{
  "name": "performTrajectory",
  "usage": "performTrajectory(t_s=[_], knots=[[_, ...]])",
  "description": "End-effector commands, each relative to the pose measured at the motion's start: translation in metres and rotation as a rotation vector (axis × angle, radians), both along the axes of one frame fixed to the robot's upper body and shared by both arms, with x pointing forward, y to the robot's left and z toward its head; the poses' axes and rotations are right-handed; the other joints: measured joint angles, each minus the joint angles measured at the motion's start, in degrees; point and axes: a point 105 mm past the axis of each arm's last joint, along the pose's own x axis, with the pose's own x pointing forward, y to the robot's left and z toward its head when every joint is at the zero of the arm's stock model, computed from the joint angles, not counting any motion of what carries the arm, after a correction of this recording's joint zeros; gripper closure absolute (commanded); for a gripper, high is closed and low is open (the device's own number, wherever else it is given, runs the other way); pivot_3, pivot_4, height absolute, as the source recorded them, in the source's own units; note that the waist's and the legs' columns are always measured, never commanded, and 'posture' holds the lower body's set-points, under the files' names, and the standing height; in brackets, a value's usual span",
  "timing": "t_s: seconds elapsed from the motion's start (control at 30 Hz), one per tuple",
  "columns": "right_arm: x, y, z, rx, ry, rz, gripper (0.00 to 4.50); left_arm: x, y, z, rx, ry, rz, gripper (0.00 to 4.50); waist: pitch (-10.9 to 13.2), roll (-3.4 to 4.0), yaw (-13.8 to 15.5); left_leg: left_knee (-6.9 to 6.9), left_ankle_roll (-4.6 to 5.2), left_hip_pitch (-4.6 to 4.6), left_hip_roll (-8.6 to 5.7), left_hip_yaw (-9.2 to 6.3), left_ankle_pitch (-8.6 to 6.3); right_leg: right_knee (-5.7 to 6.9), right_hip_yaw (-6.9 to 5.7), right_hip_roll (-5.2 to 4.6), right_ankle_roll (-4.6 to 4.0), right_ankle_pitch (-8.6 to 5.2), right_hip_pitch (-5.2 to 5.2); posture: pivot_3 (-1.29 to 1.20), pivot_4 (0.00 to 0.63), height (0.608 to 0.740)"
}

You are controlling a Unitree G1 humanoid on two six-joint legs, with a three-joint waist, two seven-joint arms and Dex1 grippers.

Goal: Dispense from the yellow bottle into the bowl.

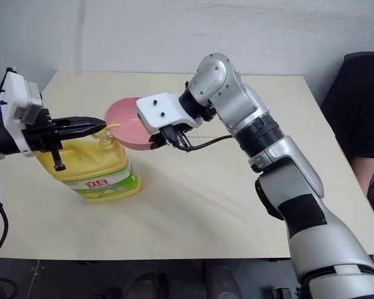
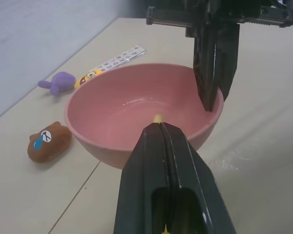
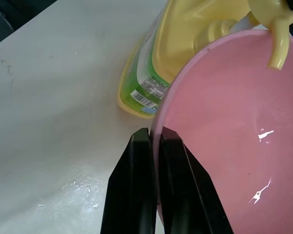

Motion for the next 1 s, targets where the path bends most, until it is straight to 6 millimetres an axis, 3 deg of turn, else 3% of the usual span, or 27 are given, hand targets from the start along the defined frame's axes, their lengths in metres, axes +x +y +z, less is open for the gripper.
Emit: performTrajectory(t_s=[0.03,0.43,1.0], knots=[[-0.009,-0.002,0.006,-0.035,-0.017,0.062,4.50,0.002,0.000,-0.005,0.055,0.011,0.015,4.49,0.00,0.00,0.01,0.01,0.00,0.01,0.00,0.00,0.00,0.00,0.00,0.00,0.00,0.00,0.01,0.00,0.150,0.740],[-0.010,-0.001,0.007,-0.034,-0.022,0.068,4.50,0.007,0.003,0.013,-0.065,-0.042,0.060,4.49,0.00,0.00,0.05,0.03,0.01,0.02,0.02,0.00,0.00,0.03,0.01,0.02,-0.01,0.00,0.01,0.00,0.150,0.740],[-0.015,-0.001,0.004,-0.044,-0.029,0.095,4.50,-0.005,0.002,-0.009,-0.024,-0.017,0.087,4.49,0.00,0.00,0.01,-0.02,-0.01,0.04,0.07,0.00,-0.01,0.00,0.00,-0.01,-0.04,-0.02,0.01,0.00,0.150,0.740]])
